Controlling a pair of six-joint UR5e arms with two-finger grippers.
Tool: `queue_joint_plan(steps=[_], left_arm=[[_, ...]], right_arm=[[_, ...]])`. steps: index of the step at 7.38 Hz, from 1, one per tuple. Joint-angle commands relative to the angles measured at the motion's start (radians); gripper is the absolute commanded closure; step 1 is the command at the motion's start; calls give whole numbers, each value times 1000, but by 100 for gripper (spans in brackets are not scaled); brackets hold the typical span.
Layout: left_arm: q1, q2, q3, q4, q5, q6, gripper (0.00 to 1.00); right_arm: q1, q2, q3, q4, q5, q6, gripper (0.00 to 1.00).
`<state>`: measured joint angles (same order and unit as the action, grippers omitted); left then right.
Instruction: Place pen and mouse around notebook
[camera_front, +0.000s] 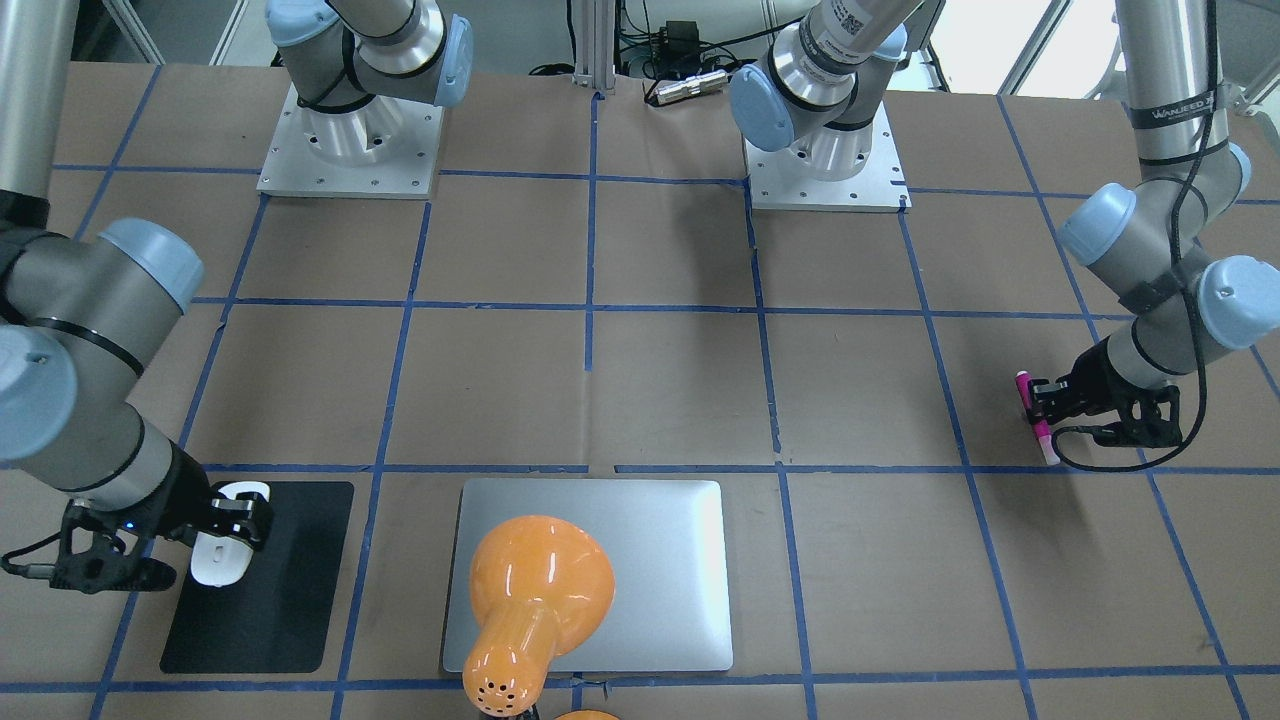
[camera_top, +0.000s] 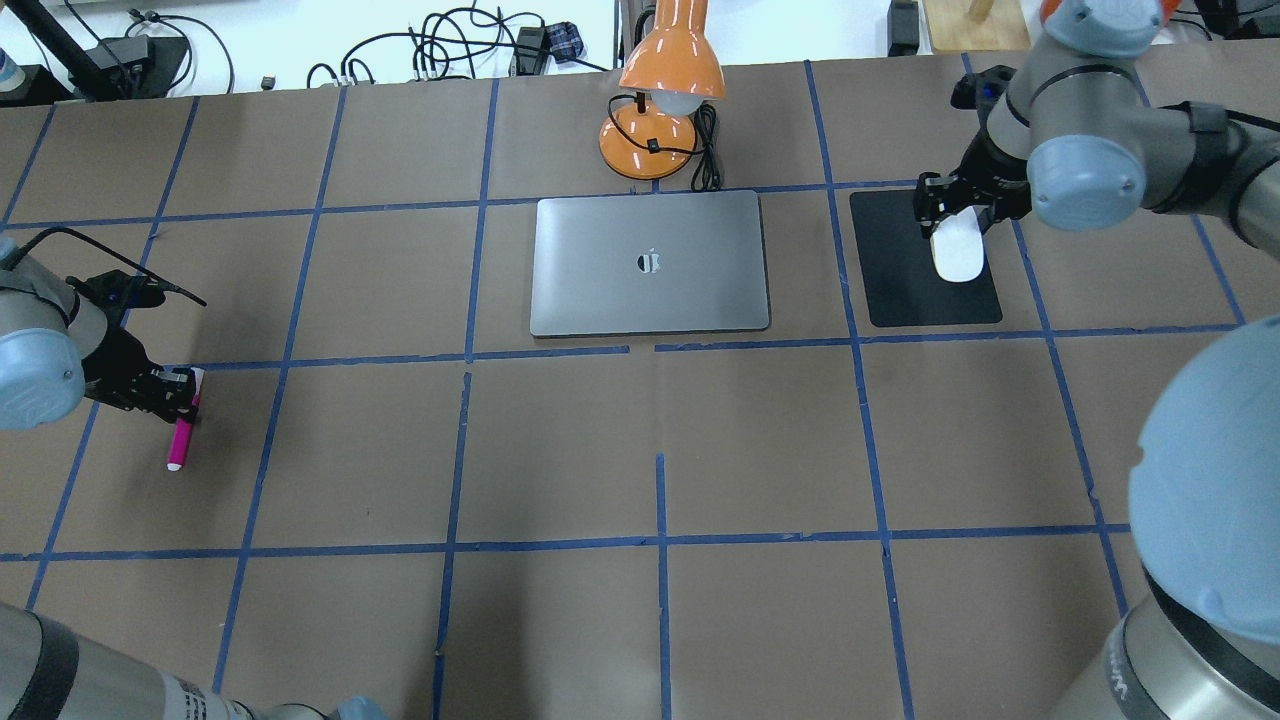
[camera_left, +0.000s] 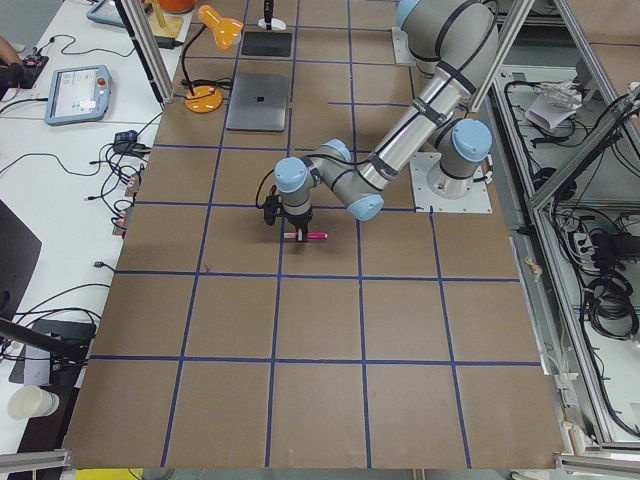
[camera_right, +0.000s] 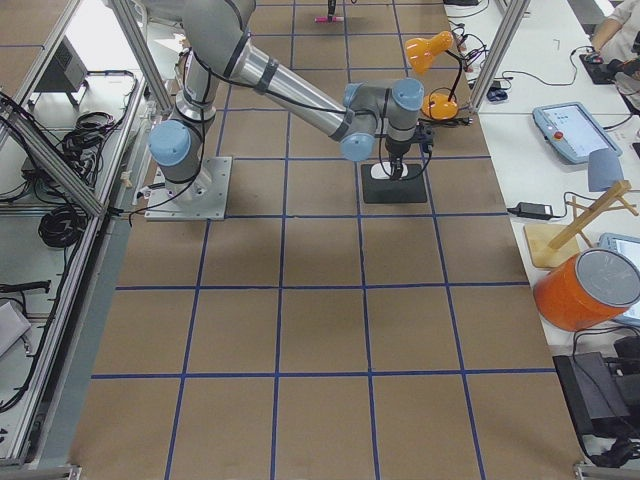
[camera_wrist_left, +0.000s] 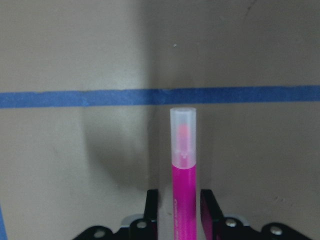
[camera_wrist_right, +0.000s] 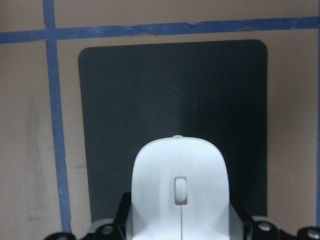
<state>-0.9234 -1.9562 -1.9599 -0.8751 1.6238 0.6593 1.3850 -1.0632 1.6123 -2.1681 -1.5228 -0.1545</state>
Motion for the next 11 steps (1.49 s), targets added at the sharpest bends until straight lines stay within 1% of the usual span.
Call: queue_joint_plan(steps=[1,3,4,5,6,7,8,9,11], left_arm=[[0,0,-2,-4,1,-3,100],[0,22,9,-10,-1,-6,100],[-6,37,21,-28,1,-23,100],[-17,52,32,-57,1,-76,100],[-35,69,59,-91,-1,-158,100],[-72,85,99,-143,-8,-256,100],[-122,98,113,-162,-13,-359,100],[-185,99,113,-163,-19,-495,100],[-303,94,113,-154,-30,-752,100]], right_arm=[[26,66,-23,-9,-10,42,84],[25,83,-25,-9,-10,27,83],[25,88,-23,-9,-10,26,73],[25,95,-20,-9,-7,23,40],[25,95,-14,-6,2,23,4],[25,92,-21,4,-7,24,0],[25,77,-34,10,-8,24,0],[26,45,-73,80,-8,24,0],[54,-33,-213,352,-19,41,0]])
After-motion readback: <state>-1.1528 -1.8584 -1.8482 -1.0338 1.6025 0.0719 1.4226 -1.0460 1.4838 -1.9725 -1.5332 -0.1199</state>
